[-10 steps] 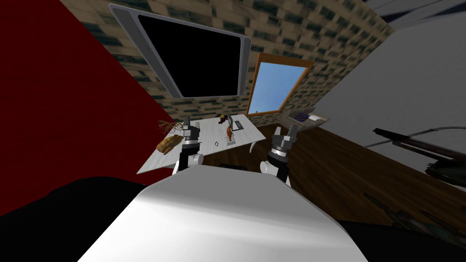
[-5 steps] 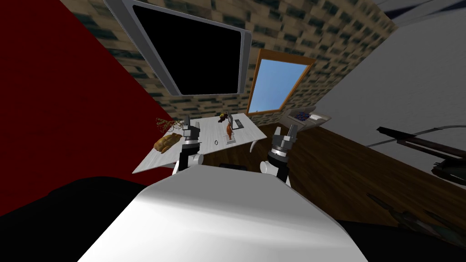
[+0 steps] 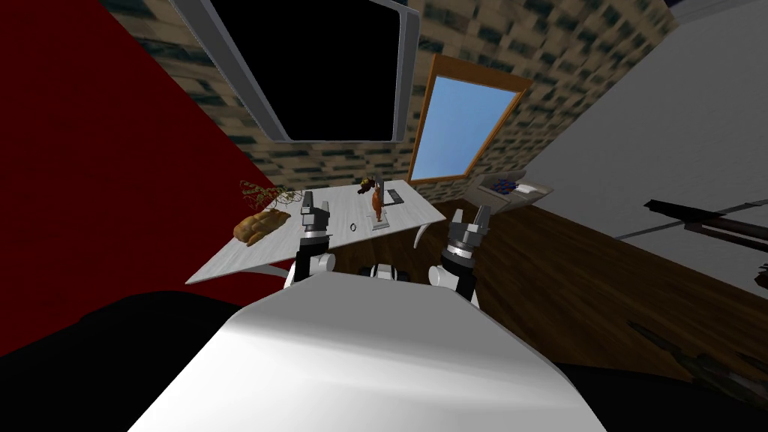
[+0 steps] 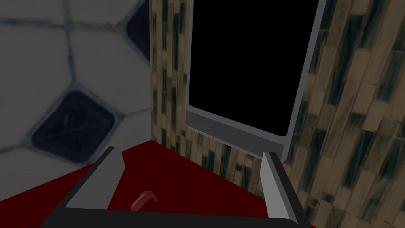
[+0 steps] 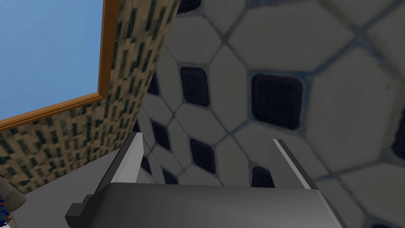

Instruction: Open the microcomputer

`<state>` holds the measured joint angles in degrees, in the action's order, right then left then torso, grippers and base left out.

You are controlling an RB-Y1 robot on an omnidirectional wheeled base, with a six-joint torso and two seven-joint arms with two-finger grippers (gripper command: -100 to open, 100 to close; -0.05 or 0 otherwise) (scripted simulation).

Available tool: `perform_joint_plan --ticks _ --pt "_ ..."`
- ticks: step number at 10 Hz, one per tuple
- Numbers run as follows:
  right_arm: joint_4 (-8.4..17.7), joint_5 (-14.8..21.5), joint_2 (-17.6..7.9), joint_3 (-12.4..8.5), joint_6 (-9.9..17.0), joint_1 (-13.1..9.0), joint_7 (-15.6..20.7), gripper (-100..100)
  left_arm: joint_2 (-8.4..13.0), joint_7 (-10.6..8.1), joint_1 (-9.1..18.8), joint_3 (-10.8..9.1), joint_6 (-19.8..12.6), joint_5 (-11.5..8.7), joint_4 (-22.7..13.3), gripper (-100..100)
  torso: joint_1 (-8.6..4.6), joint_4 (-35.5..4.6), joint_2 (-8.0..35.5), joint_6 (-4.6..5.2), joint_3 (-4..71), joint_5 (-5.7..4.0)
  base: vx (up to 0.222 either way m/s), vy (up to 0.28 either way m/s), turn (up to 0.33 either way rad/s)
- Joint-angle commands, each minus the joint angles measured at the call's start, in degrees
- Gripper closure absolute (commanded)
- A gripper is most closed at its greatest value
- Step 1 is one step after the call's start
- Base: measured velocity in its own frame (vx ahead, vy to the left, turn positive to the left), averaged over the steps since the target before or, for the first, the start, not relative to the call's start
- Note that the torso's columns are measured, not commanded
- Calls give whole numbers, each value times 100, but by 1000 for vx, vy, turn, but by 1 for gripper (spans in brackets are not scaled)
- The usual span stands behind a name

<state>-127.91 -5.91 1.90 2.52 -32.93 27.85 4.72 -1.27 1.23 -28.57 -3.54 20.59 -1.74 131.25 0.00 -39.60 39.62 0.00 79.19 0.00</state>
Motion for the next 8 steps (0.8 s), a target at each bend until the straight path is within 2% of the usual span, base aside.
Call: perform_joint_plan --ticks 1,3,5,6,8 --pt "2 0 0 0 1 0 0 0 435 19 56 -75 -79 33 -45 -100 -1 -189 192 1 395 0 8 -15 -53" --pt "3 0 0 0 1 1 0 0 746 46 138 -186 -194 83 -111 -100 -4 -261 258 0 534 -1 11 -29 -69" --pt "3 0 0 1 1 1 0 0 958 84 250 -338 -353 150 -197 -100 -5 -268 265 0 538 -2 20 -44 -94" --pt "3 0 0 1 1 1 0 0 1085 130 388 -527 -549 234 -298 -100 -4 -268 264 0 539 -1 32 -71 -241" --pt "3 0 1 1 1 1 0 0 1152 185 546 -747 -775 332 -406 -100 -9 -267 261 -1 542 -3 46 -81 -159"
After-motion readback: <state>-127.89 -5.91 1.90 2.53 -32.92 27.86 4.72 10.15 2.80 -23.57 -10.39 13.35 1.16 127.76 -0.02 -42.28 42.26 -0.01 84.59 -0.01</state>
